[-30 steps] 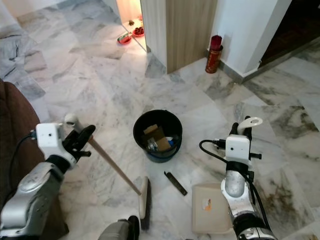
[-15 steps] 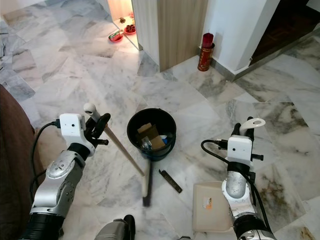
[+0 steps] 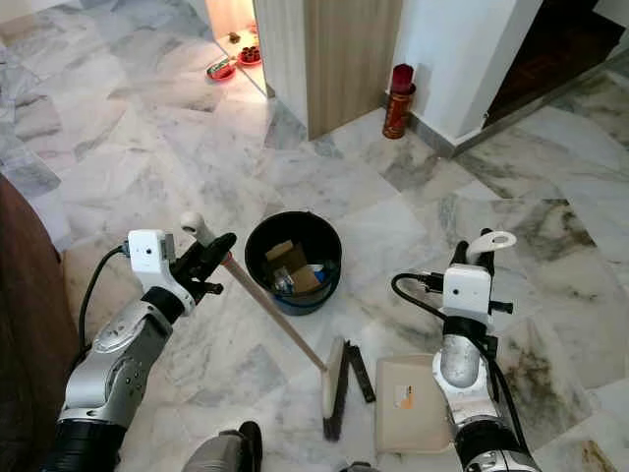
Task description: Sweep floor
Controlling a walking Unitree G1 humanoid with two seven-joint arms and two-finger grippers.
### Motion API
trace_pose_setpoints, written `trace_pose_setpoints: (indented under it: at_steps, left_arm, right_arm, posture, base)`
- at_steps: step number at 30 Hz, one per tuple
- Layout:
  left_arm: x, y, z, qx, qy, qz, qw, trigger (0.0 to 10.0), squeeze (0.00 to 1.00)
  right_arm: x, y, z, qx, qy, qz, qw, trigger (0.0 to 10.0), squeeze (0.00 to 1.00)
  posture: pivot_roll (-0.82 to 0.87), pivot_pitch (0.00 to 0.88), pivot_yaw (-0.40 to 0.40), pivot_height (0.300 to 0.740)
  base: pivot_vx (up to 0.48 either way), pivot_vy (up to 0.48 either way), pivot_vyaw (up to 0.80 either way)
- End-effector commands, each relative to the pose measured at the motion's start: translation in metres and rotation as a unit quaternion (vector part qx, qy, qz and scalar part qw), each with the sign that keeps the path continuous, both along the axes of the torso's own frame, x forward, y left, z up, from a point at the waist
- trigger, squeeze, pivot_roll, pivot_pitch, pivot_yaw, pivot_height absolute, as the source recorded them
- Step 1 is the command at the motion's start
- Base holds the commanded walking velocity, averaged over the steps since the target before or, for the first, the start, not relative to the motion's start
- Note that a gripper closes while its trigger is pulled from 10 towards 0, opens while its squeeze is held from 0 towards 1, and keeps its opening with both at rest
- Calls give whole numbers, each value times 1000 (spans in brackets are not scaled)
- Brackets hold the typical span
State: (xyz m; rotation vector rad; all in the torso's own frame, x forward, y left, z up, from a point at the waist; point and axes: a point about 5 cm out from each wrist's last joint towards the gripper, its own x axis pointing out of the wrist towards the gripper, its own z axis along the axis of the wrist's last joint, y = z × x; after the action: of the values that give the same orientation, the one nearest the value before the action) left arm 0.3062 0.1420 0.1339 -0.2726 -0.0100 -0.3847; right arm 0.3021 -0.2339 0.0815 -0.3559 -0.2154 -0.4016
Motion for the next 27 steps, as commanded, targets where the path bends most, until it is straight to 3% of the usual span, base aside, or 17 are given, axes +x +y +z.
trace_pose_setpoints:
  at_steps: [1,18,24,27]
  left_arm:
    - [-4,0,2,-9,3,-14,1000,10000,0]
    - [-10,-1,4,-108,50,-50,992,10000,0]
    - [-6,7,13,-146,37,-27,988,10000,0]
    - [-5,18,24,-120,8,11,993,10000,0]
  right_arm:
    - [-4,1,-9,-3,25,0,1000,10000,0]
    - [-1,17,-13,6,32,12,999,10000,0]
    - [0,19,-14,8,34,14,999,10000,0]
    - [1,19,-14,9,36,14,999,10000,0]
  posture:
    - [121,210,14,740]
    - [129,207,22,740]
    - [130,183,23,740]
    - [133,177,23,740]
  base:
    - [0,0,0]
    - [0,0,0]
    - [0,0,0]
    - [0,0,0]
